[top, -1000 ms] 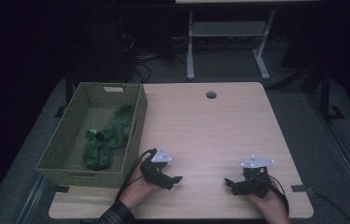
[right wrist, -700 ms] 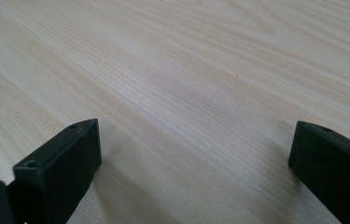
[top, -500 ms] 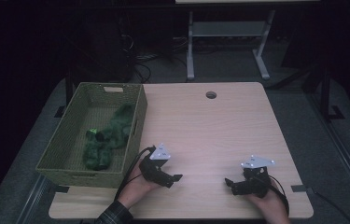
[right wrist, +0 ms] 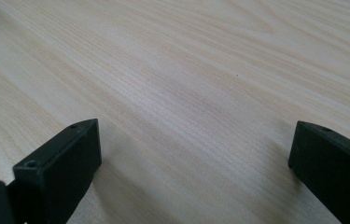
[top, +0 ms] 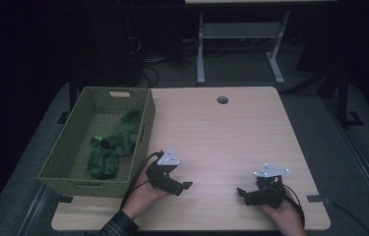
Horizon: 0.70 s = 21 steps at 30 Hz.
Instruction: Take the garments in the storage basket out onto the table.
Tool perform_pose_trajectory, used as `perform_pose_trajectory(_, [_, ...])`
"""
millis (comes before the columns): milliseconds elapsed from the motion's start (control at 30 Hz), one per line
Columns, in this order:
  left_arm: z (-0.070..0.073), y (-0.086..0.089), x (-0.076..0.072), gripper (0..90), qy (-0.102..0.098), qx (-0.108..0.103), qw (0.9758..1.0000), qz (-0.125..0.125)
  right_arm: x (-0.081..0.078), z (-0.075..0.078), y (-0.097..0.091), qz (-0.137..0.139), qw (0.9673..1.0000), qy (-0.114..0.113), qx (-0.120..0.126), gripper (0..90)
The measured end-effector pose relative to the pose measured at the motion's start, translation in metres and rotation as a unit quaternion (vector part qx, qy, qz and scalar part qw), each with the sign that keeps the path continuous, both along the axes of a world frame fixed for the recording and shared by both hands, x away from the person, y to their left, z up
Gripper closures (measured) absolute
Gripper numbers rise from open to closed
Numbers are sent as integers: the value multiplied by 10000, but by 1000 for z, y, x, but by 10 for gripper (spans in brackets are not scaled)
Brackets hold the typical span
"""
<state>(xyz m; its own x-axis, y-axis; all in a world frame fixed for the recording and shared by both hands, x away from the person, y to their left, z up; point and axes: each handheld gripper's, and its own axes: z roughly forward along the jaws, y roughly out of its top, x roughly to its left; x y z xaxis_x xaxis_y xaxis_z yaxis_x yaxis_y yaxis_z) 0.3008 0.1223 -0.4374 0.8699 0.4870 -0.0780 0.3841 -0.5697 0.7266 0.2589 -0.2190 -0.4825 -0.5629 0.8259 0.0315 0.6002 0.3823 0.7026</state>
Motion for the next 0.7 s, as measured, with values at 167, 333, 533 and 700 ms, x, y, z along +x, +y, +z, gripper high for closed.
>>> perform_pose_trajectory(167, [5,0,0,136,26,-49,10000,-4,0,0,0,0,10000,1,-2,22])
perform_pose_trajectory(333, [10,0,1,136,1,-99,10000,6,0,0,0,3,10000,3,-4,22])
perform_pose_trajectory(533, [17,0,3,137,-22,-120,9999,8,0,0,0,2,10000,3,-3,22])
perform_pose_trajectory(700, [24,0,4,137,-40,-156,9999,-13,0,0,0,2,10000,3,-4,22])
